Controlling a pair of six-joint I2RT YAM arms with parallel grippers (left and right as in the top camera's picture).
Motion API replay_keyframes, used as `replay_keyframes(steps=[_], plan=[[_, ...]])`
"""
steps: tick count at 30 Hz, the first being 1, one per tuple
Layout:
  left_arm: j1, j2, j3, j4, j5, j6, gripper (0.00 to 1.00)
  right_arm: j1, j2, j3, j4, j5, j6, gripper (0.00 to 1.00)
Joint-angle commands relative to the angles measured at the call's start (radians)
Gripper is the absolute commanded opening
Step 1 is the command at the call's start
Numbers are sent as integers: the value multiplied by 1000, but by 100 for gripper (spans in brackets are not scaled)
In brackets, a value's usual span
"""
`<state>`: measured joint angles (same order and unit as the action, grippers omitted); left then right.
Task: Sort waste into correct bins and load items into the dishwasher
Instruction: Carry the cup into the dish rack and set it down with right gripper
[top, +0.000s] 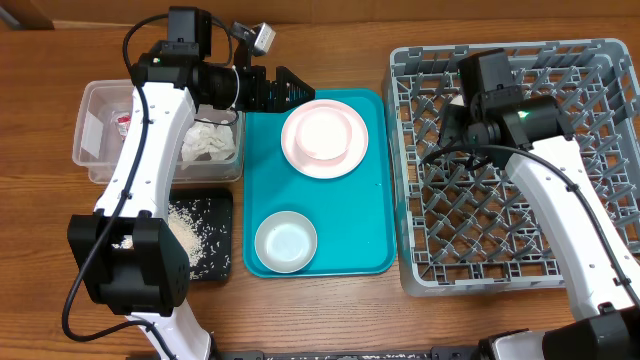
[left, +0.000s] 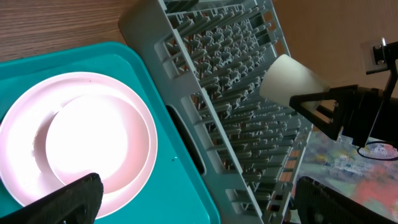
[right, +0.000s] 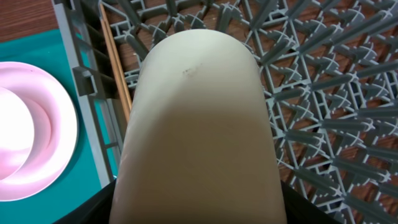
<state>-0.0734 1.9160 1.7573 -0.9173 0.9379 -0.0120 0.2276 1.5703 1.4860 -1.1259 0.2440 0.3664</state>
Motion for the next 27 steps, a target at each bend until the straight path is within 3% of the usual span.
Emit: replay_keyframes(steps=[1, 27], plan=[[-6, -12, 18, -2, -10, 4, 100, -8, 3, -3, -5, 17, 5, 55], [-6, -12, 18, 2, -58, 4, 100, -9, 10, -65, 17, -56, -3, 55]])
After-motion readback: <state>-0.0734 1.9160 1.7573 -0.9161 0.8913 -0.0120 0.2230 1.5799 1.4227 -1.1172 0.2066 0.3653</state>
